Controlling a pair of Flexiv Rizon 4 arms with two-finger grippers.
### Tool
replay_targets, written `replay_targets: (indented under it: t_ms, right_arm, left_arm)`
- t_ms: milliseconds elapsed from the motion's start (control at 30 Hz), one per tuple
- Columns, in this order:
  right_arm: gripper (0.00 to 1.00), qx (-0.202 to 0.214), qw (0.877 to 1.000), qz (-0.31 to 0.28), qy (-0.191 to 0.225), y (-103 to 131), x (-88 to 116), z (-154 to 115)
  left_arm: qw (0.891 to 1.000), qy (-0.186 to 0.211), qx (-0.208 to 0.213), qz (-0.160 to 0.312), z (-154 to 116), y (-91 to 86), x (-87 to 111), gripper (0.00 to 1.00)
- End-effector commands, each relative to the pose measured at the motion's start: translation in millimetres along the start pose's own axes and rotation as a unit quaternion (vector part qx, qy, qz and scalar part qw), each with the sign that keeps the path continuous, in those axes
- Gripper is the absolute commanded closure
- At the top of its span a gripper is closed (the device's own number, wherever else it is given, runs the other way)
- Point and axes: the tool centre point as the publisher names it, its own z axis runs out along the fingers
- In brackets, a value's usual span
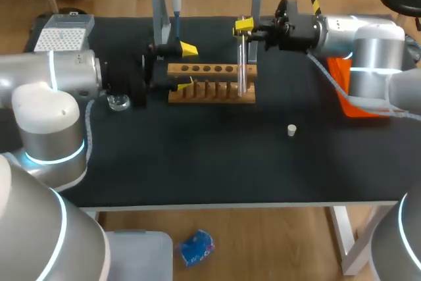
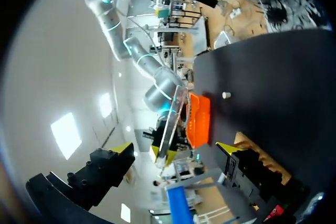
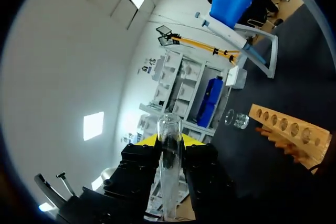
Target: Invert the test tube, pick up the pipette, mount the tip to pipette, aspirate from beaker and dispense into the tube, eject the tip, return the pipette, and cap with the stopper.
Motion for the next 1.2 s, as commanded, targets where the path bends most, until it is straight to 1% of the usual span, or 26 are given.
replay_targets:
  t_ms: [33,167,300,367,500,633,1000,1200]
  right_arm:
    - [1.0,-0.009,1.0,0.006,0.004,-1,-8,1]
    - [1.0,-0.013,1.0,0.018,0.004,2,-15,2]
    - [1.0,-0.006,1.0,0.027,-0.005,5,-20,6]
    - [1.0,-0.004,1.0,0.027,-0.006,8,-23,8]
    - [1.0,-0.003,0.999,0.032,-0.011,11,-30,12]
    - [1.0,-0.001,0.999,0.042,-0.014,11,-34,16]
    - [1.0,0.018,0.998,0.061,-0.03,7,-36,26]
    - [1.0,0.024,0.997,0.065,-0.031,3,-37,31]
  left_arm:
    - [0.998,-0.037,0.005,0.041,12,-5.0,5.4,0.0]
    - [0.999,-0.03,0.012,0.037,19,-12.4,9.0,0.0]
    - [0.999,-0.015,0.028,0.012,27,-19.7,13.8,0.0]
    - [0.999,-0.006,0.035,0.008,30,-22.7,14.5,0.0]
    - [0.999,-0.012,0.035,0.007,36,-27.5,12.2,0.0]
    - [0.999,-0.018,0.043,0.009,43,-30.8,14.1,0.0]
    - [0.999,-0.021,0.046,0.015,63,-19.5,23.6,0.0]
    - [0.999,-0.017,0.049,0.012,70,-14.3,29.3,0.0]
